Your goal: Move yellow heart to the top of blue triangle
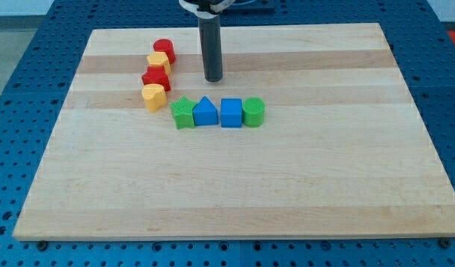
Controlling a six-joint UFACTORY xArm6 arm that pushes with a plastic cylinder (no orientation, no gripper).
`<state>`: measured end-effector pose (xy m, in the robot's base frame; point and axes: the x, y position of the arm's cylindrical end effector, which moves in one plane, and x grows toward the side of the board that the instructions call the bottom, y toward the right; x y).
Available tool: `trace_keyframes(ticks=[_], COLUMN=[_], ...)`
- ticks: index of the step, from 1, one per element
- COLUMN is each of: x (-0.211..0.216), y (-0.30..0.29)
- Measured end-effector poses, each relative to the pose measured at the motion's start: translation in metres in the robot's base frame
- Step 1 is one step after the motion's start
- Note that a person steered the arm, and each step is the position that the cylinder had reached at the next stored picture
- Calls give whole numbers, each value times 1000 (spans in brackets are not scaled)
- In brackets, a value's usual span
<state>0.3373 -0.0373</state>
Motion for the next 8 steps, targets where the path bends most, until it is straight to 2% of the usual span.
trace_keyframes(ticks=[1,2,3,4,5,6,7,8], x=[-4,22,77,169,202,185,115,52], y=[39,120,214,168,29,-119,-180,-188])
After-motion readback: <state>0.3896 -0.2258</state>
